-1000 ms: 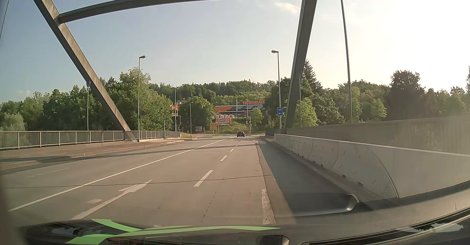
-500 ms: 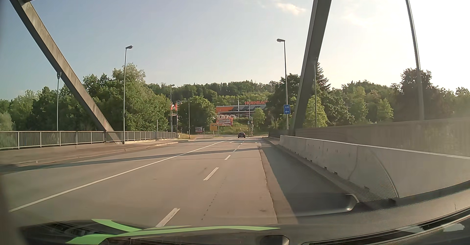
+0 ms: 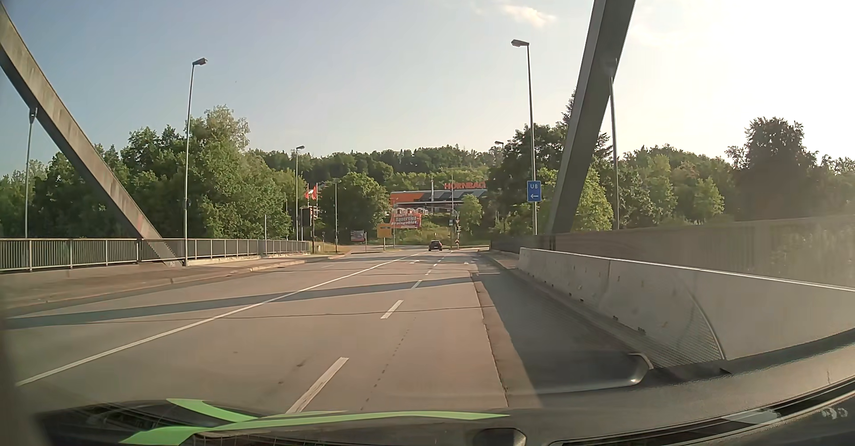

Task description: Follow the waypoints while adhering to traffic rules and regulations

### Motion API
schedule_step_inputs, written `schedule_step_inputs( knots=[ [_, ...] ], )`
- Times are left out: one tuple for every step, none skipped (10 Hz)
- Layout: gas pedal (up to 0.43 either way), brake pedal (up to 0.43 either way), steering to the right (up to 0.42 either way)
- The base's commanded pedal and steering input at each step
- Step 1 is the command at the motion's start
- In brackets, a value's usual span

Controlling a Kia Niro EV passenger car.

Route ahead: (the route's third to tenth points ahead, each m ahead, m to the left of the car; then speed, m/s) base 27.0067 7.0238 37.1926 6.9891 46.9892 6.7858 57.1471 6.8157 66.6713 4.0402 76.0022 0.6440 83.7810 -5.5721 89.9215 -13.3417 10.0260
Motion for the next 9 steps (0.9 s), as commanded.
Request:
schedule_step_inputs(
  knots=[
    [0.130,0.000,0.006],
    [0.138,0.000,0.005],
    [0.138,0.000,0.005],
    [0.138,0.000,0.004],
    [0.138,0.000,0.004],
    [0.138,0.000,0.003],
    [0.138,0.000,0.002],
    [0.138,0.000,-0.002],
    [0.118,0.000,-0.002]
  ],
)
